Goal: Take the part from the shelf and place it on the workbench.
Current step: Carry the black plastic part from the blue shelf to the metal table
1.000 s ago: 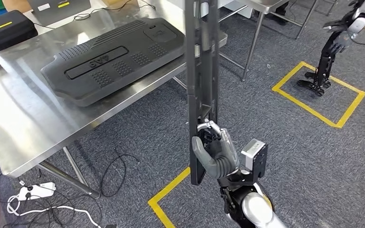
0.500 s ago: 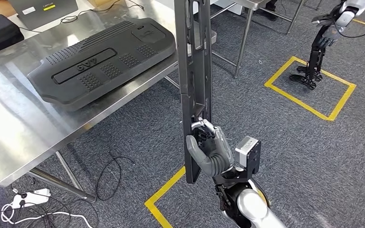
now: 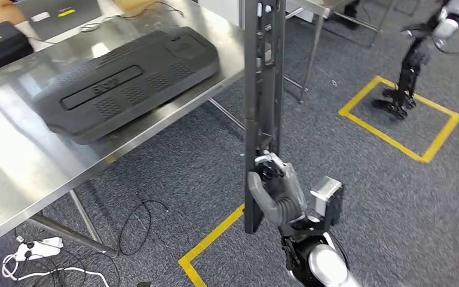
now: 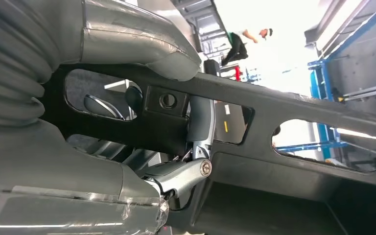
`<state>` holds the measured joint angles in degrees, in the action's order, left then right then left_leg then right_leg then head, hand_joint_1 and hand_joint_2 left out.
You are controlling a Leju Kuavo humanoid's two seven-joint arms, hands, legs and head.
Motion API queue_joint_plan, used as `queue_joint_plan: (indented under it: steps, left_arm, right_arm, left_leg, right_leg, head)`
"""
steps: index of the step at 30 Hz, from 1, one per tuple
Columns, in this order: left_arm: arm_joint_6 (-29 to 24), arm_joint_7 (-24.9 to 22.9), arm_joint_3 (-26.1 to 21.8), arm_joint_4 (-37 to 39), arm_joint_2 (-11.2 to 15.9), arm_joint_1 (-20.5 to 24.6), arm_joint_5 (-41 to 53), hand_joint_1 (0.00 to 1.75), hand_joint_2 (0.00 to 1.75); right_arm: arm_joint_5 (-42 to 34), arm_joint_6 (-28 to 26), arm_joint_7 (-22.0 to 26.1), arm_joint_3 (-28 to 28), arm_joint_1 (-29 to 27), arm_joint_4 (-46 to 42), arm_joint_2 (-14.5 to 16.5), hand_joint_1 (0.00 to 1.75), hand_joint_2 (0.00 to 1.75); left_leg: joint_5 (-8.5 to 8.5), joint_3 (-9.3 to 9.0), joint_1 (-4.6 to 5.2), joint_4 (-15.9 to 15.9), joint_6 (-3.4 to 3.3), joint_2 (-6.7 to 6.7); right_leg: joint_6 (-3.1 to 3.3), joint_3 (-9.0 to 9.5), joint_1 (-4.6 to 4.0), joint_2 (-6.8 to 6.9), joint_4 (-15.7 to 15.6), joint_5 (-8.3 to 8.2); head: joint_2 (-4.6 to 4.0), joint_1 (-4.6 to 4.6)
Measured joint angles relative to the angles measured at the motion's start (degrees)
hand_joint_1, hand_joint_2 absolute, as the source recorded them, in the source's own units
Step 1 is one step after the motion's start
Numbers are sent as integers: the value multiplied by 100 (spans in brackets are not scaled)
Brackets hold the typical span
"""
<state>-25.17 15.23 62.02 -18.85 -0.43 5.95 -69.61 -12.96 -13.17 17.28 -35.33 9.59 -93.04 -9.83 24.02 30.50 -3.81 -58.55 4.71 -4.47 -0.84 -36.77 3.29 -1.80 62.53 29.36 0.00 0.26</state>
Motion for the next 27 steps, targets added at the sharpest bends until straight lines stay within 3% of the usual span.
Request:
queue_joint_plan:
  steps: [2,3,4,6,7,8,9,11,12,14,17,19,22,23,24,25,27]
  left_arm:
    - [-1,-6,1,3,0,0,-2,0,175]
    - [-1,-7,1,3,-1,4,-2,0,175]
    - [-1,-8,1,3,-2,8,-2,0,175]
    - [0,-9,3,3,-3,8,0,0,175]
    - [0,-10,4,3,-3,2,1,0,175]
    - [0,-11,4,3,-3,-5,1,0,175]
    - [-1,-11,5,3,-3,-11,1,0,175]
    - [-7,-12,4,13,10,-20,1,0,175]
    - [-13,-12,5,21,10,-23,1,0,175]
    - [-32,-13,6,38,19,-24,1,0,175]
    - [-42,-13,8,39,14,-22,-1,0,175]
    - [-45,-13,8,40,14,-21,0,0,175]
    - [-43,-13,9,40,-4,-7,2,0,175]
    - [-42,-13,9,40,-10,-9,2,0,175]
    - [-42,-13,9,40,-11,-13,3,0,175]
    - [-41,-13,9,40,-12,-14,3,0,175]
    - [-39,-13,9,42,-14,-14,3,0,175]
  right_arm:
    - [-1,-1,5,3,-2,-10,1,175,175]
    - [1,-1,7,3,-1,-15,1,175,175]
    - [1,-1,7,3,-4,-19,1,175,175]
    - [3,-1,8,3,-8,-20,1,175,175]
    - [1,0,7,3,-9,-20,1,175,175]
    - [-2,1,7,3,-9,-20,0,175,175]
    - [-3,2,7,3,-7,-20,1,175,175]
    - [-5,5,9,3,-5,-22,1,175,175]
    - [-7,9,10,3,-3,-23,2,175,175]
    - [-19,15,13,3,-2,-26,4,175,175]
    - [-32,16,12,3,1,-34,9,175,175]
    - [-28,16,14,4,29,-43,10,175,175]
    - [-27,15,14,5,28,-44,9,175,175]
    - [-28,15,12,5,15,-44,7,175,175]
    - [-28,14,10,5,7,-44,5,175,175]
    - [-26,14,9,5,3,-44,4,175,175]
    - [-23,16,9,5,1,-40,2,175,175]
  left_leg:
    - [83,38,1,-183,3,110]
    - [185,168,16,-461,-14,214]
    - [320,386,50,-860,-47,326]
    - [541,926,131,-1701,-132,427]
    - [522,1125,184,-1922,-195,433]
    - [387,1223,244,-1931,-278,431]
    - [134,1210,316,-1706,-389,429]
    - [-436,1006,470,-960,-671,431]
    - [-615,903,536,-647,-791,445]
    - [-657,773,622,-314,-932,480]
    - [-579,487,626,49,-926,475]
    - [-556,246,575,209,-877,437]
    - [-431,57,518,255,-779,388]
    - [-363,-16,496,248,-739,373]
    - [-293,-95,474,236,-706,362]
    - [-215,-182,450,217,-671,351]
    - [-32,-327,417,156,-588,338]
  right_leg:
    - [94,50,-29,47,11,57]
    - [133,96,-52,77,2,84]
    - [167,147,-82,113,-15,111]
    - [211,252,-151,180,-57,170]
    - [225,315,-195,203,-80,204]
    - [240,391,-244,218,-104,242]
    - [257,485,-299,229,-134,286]
    - [301,686,-378,258,-226,373]
    - [315,760,-385,268,-279,401]
    - [310,834,-346,298,-358,414]
    - [233,889,-306,322,-307,361]
    - [179,738,-301,247,67,396]
    - [99,31,-267,178,991,710]
    - [68,-184,-254,177,1125,795]
    - [41,-297,-244,179,1071,789]
    - [19,-321,-235,180,844,648]
    - [-2,-257,-217,188,197,7]
  head:
    - [0,-122]
    - [0,-174]
    - [0,-233]
    - [0,-316]
    - [0,-342]
    - [0,-359]
    - [0,-373]
    - [0,-370]
    - [0,-331]
    - [0,-295]
    - [0,-342]
    - [0,-304]
    - [0,-217]
    - [0,-181]
    - [0,-142]
    - [0,-98]
    - [0,9]
